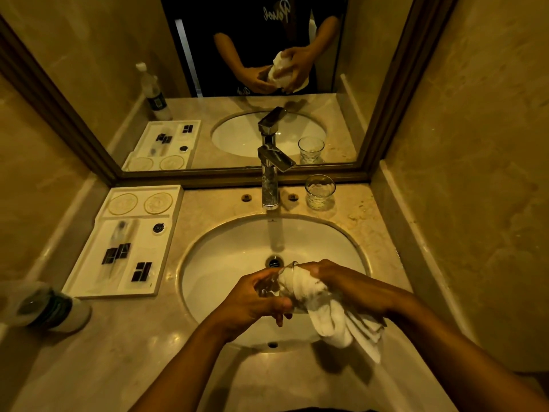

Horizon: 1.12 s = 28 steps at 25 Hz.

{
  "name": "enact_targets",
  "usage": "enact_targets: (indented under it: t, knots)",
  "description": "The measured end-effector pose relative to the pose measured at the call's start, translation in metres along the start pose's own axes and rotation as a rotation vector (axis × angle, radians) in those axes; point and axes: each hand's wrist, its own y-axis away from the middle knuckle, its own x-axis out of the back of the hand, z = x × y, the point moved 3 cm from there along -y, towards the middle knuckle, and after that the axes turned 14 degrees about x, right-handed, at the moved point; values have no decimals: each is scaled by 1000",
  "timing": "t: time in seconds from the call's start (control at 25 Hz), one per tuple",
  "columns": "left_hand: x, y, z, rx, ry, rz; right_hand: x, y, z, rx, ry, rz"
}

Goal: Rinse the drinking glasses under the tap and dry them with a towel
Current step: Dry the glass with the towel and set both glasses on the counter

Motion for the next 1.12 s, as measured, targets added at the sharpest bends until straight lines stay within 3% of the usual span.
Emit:
enact_targets:
  t: [0.32, 0.52, 0.64, 0.8, 1.0, 1.12]
  knots:
    - [-4, 4, 1, 5, -85, -81, 0, -2, 9, 3, 207, -2]
    - [-4, -1, 12, 5, -136, 16, -20, -15, -1, -35, 689, 178]
    - [2, 1, 18, -7, -128, 8, -17, -16, -7, 0, 404, 288]
    - [20, 4, 21, 43, -22, -36, 1, -4, -2, 20, 41, 195]
    - [19, 7, 18, 30, 29, -19, 0, 10, -5, 106, 149, 17]
    - [7, 6, 23, 65, 171, 80, -16, 8, 2, 112, 289, 272]
